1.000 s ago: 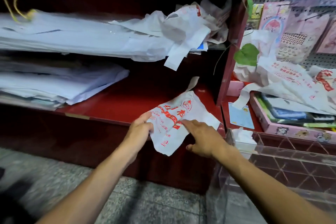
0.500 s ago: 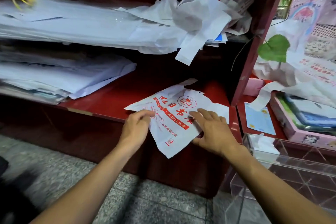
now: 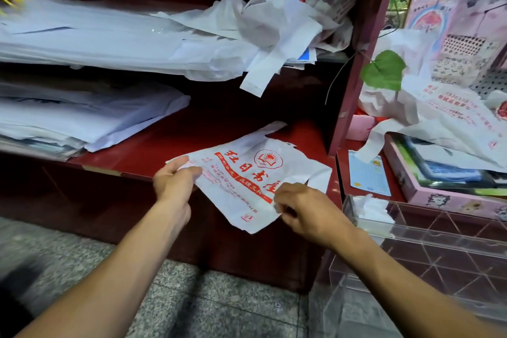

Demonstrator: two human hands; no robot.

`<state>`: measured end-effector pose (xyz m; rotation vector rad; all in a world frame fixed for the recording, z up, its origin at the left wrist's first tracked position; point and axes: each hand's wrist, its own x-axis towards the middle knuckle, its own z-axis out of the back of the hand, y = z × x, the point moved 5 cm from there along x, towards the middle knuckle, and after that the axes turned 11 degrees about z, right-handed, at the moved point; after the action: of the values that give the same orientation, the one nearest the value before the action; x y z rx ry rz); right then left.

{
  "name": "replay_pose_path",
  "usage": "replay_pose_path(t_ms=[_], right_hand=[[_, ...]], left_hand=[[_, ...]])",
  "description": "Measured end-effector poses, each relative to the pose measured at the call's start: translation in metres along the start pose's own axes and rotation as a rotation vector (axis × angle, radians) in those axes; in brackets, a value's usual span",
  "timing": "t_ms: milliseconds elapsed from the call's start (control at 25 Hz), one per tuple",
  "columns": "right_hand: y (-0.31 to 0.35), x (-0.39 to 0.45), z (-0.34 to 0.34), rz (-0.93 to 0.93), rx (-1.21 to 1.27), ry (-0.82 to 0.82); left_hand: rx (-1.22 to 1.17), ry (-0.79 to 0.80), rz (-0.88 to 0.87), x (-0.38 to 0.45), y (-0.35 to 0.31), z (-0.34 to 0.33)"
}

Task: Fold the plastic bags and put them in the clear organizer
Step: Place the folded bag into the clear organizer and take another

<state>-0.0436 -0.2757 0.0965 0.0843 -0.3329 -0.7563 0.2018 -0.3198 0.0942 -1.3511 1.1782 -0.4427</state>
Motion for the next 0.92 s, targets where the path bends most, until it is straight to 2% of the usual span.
replay_pose_path(t_ms=[160, 280, 400, 520, 600, 720, 800, 840, 920], right_hand=[[0.01, -0.003, 0.002, -0.041, 0.016, 0.04], [0.007, -0.008, 0.004, -0.148, -0.083, 0.016], [0.001, -0.014, 0.001, -0.253, -0.142, 0.119], [-0.002, -0.021, -0.003, -0.318, -0.177, 0.204], [-0.003, -0.024, -0.001, -0.313, -0.25, 0.152], [0.01, -0.02, 0.001, -0.105, -0.368, 0.022], [0.016, -0.016, -0.004, 0.018, -0.363, -0.006], [0.015, -0.013, -0.003, 0.026, -0.333, -0.035], [0.002, -0.013, 0.008, -0.084, -0.185, -0.176]], left_hand=[[0.033, -0.01, -0.08, -0.013, -0.008, -0.005], [0.072, -0.042, 0.021, -0.007, 0.001, 0.001], [0.0, 0.009, 0.164, -0.01, 0.005, 0.001], [0.084, 0.106, 0.215, -0.017, 0.007, -0.003], [0.187, 0.091, 0.21, -0.017, 0.011, -0.001], [0.274, 0.073, 0.213, -0.015, 0.016, 0.003], [0.281, 0.098, 0.233, -0.015, 0.017, 0.005], [0.286, 0.105, 0.232, -0.015, 0.016, 0.006], [0.261, 0.107, 0.192, -0.013, 0.011, 0.008]])
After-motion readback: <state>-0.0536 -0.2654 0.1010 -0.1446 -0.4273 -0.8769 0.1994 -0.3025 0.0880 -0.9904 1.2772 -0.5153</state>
